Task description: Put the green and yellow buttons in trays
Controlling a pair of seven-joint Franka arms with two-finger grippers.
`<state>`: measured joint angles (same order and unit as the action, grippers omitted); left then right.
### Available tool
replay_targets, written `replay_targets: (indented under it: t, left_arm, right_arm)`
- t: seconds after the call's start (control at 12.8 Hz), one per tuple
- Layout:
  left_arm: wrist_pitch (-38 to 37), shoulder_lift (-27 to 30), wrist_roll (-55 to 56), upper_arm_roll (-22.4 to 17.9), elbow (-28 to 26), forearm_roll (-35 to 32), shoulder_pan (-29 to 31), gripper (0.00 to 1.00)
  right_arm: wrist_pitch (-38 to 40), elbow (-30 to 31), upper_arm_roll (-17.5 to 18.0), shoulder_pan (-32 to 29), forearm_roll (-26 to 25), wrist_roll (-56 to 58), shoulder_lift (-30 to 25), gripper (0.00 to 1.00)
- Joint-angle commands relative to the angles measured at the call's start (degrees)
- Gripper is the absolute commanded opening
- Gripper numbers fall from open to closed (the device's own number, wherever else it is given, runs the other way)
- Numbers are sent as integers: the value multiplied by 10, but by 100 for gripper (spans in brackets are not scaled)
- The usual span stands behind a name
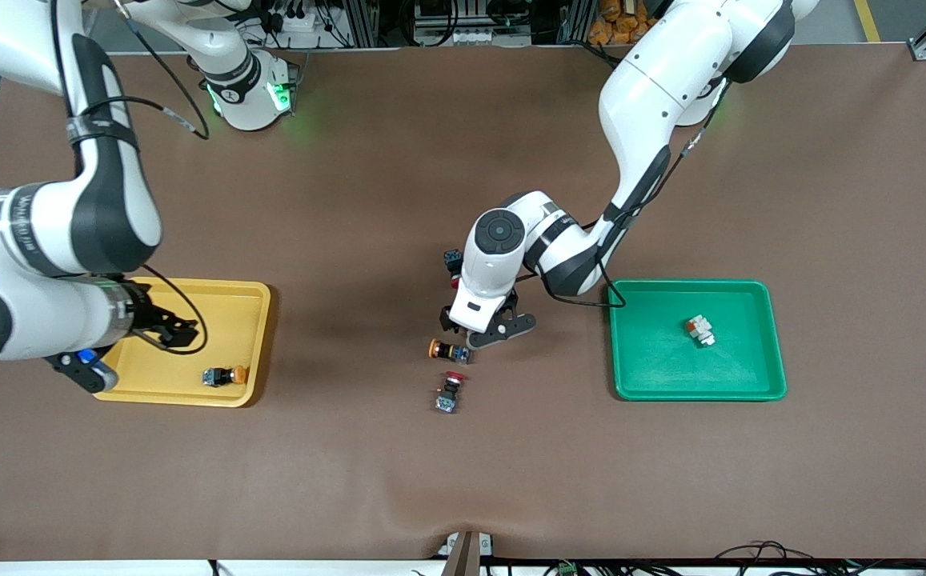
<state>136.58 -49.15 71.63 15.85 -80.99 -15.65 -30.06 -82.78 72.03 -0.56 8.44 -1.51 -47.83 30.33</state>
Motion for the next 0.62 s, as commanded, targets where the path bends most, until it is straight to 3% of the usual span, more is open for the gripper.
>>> replay_targets:
  t: [0.0,0.23,0.55]
  left_arm:
    - [1,-7,11,-11,13,2,-16,87]
    - [1,-13,12,-11,12,1,-18,85]
    - [1,-20,13,-14,12,2,-18,79]
  right_arm:
    - [-8,16,0,53,-2,-99,-11,100]
    - [-47,15,1,95,-1,-204,2,100]
    - [-70,16,1,119,3,-250,20,100]
